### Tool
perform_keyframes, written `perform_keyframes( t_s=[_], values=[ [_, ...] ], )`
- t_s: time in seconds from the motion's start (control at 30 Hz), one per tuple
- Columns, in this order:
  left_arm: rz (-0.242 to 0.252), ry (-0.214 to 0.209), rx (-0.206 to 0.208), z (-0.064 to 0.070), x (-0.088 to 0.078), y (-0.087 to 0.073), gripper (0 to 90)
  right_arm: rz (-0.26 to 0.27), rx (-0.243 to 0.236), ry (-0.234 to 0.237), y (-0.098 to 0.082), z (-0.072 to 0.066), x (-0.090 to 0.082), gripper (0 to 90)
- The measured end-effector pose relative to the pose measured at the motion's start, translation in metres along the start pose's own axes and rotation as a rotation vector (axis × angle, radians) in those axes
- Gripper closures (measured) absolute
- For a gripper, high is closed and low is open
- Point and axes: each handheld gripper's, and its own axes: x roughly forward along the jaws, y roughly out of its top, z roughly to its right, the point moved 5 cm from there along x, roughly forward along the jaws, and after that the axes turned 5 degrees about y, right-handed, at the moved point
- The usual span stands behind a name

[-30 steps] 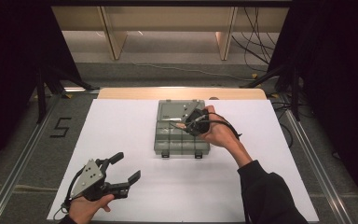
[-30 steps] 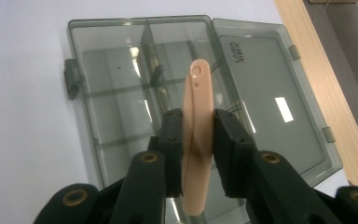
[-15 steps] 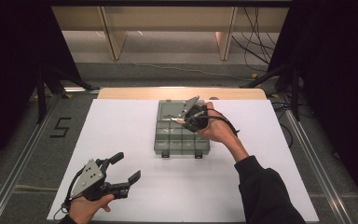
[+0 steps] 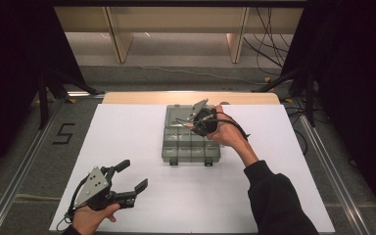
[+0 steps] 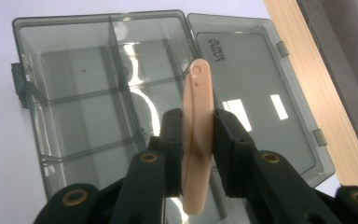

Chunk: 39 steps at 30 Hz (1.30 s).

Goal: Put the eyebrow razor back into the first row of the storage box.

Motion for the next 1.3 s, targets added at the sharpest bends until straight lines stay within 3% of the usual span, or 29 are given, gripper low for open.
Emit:
perform_keyframes(
  t_s=[1.1,1.3],
  values=[
    [0.002,-0.003,0.005,0.0,0.001,0.0,16.1,-0.128,-0.026,0.071,0.002,0.007,0.025,74.3],
    [0.002,-0.004,0.001,0.0,0.001,0.0,16.1,-0.153,-0.063,0.071,0.0,0.01,0.031,74.2]
  ],
)
